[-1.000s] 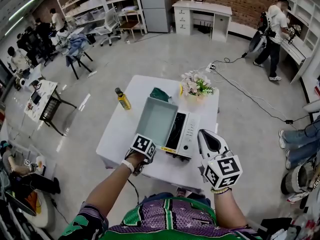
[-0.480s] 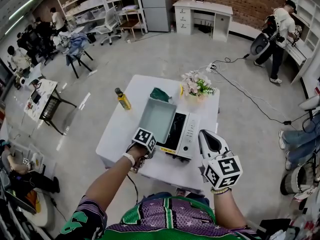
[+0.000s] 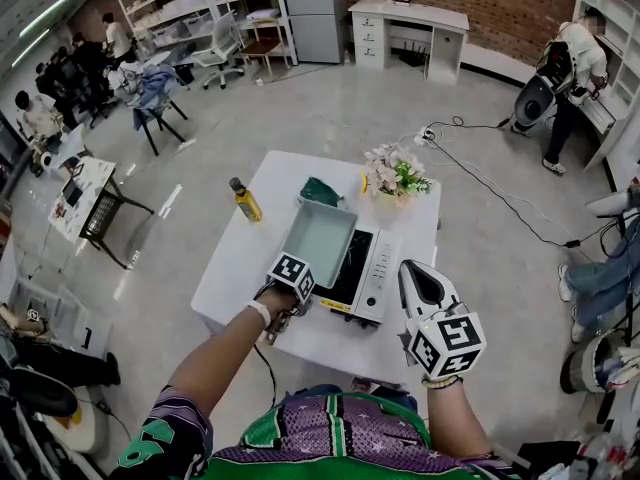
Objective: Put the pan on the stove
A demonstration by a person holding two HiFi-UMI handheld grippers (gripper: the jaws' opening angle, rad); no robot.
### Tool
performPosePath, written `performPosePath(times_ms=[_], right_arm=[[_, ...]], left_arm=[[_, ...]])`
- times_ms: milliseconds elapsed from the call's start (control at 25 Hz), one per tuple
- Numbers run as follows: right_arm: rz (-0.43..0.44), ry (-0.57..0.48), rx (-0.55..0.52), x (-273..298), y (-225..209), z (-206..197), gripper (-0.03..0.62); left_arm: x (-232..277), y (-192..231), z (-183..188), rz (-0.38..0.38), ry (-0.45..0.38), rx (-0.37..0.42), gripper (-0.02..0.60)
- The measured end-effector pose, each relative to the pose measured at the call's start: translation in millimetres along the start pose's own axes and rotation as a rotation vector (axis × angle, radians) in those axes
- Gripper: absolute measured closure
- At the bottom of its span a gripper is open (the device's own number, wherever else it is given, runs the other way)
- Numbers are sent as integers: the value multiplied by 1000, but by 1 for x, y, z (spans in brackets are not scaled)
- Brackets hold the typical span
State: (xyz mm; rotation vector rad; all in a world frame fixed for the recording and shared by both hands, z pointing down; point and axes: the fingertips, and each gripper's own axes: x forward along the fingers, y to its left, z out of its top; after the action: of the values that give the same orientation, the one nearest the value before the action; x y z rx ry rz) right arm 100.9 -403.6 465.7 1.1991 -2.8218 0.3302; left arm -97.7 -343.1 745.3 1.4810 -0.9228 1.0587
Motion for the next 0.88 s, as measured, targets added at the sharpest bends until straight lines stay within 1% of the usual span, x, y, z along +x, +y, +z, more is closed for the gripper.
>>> performPosePath(times_ms=[160,320,480,720,880], right_arm=[[2,-3,9,2,-3,-1,592],[1,-6,19,6,-6,-2,592],[-3,-7,30,9,-9,-4,592],[-7,-14,39,9,-14,-2,592],[-7,-20,40,7,-14,1,592]], left_arm=[[0,-1,-1,-30,16,-24,503],[5,0,-5,-43,59,-17,499],[7,-1,-3,-37,80,3,485],[1,-11,6,-92,53,-28,471],[-1,-22,8,-149,24,-75,466]])
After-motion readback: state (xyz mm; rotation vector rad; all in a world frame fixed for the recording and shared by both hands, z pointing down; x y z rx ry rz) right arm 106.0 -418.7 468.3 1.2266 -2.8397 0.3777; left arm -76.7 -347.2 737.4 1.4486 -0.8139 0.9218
